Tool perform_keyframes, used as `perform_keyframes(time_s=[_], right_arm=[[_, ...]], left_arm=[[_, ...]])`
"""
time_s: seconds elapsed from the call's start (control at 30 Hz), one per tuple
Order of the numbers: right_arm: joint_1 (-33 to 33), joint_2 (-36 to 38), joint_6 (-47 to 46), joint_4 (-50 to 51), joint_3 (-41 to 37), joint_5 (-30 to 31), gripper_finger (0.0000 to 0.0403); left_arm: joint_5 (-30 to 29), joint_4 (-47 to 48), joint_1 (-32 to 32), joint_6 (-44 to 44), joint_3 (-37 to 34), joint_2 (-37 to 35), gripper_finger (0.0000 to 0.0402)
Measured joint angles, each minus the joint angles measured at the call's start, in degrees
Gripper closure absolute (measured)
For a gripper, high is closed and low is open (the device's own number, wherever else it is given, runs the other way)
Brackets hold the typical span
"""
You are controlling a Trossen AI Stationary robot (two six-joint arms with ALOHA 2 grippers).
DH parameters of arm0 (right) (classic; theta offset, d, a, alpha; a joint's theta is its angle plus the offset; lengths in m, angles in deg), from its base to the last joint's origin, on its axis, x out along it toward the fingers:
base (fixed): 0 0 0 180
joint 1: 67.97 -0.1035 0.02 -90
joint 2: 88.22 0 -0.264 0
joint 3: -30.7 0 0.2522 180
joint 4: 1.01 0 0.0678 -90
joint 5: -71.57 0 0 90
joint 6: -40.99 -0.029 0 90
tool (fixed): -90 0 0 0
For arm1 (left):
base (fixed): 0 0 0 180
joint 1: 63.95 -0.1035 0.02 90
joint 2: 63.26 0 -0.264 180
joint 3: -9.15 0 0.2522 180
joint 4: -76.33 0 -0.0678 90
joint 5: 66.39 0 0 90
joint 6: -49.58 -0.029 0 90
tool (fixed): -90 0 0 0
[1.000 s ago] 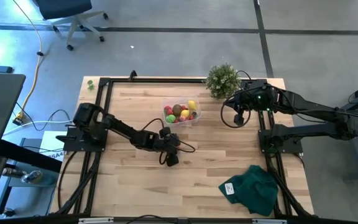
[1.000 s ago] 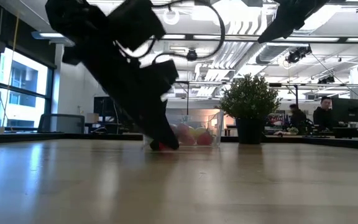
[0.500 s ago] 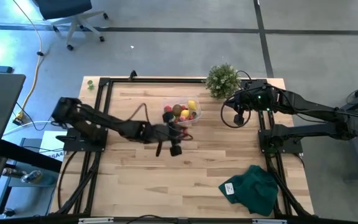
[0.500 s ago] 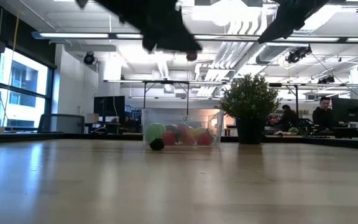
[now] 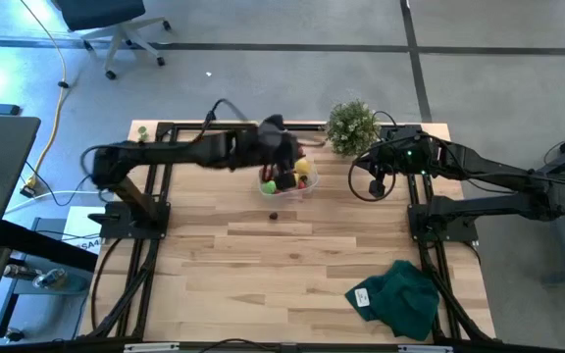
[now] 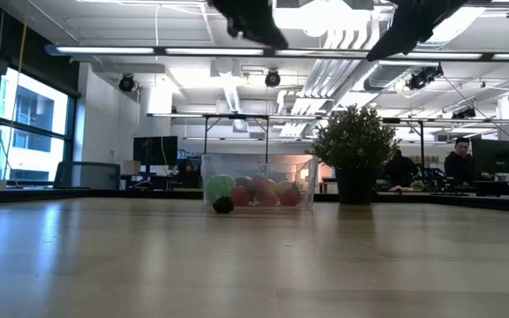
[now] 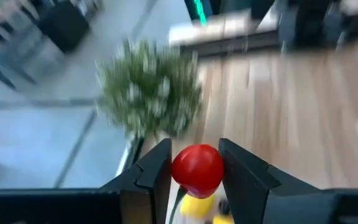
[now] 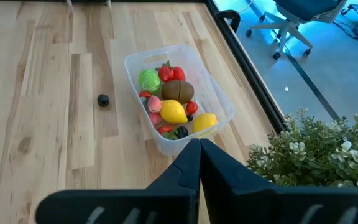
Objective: Pick and placing Produce into tupperware
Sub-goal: Put the red cherry into the transparent bin
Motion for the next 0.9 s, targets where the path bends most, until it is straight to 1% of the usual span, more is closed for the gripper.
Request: perform_keyframes(time_s=[0.1,0.23,0.33,0.5,0.7,0.9], right_arm=[[-0.02,0.00,0.01,-0.01,0.00,-0.01,0.0402],[-0.02,0.00,0.01,0.02,0.00,0.00,0.0402],[-0.02,0.00,0.00,0.02,0.00,-0.01,0.0402],[-0.02,-0.02,0.02,0.02,0.00,-0.02,0.0402],[-0.02,0.00,0.02,0.02,0.00,-0.03,0.0402],[-0.02,-0.02,0.02,0.00,0.00,-0.01,0.0402]], left_arm=[[5.08,5.70,-3.79,0.50,1.83,3.96,0.0286],[11.45,6.49,-7.24,1.40,1.76,10.00,0.0286],[14.92,6.07,-8.85,1.42,1.75,14.43,0.0286],[18.37,5.91,-10.45,1.43,1.81,19.28,0.0286],[23.25,6.06,-11.81,1.43,1.78,22.95,0.0286],[23.74,5.90,-12.11,0.99,1.81,23.46,0.0286]])
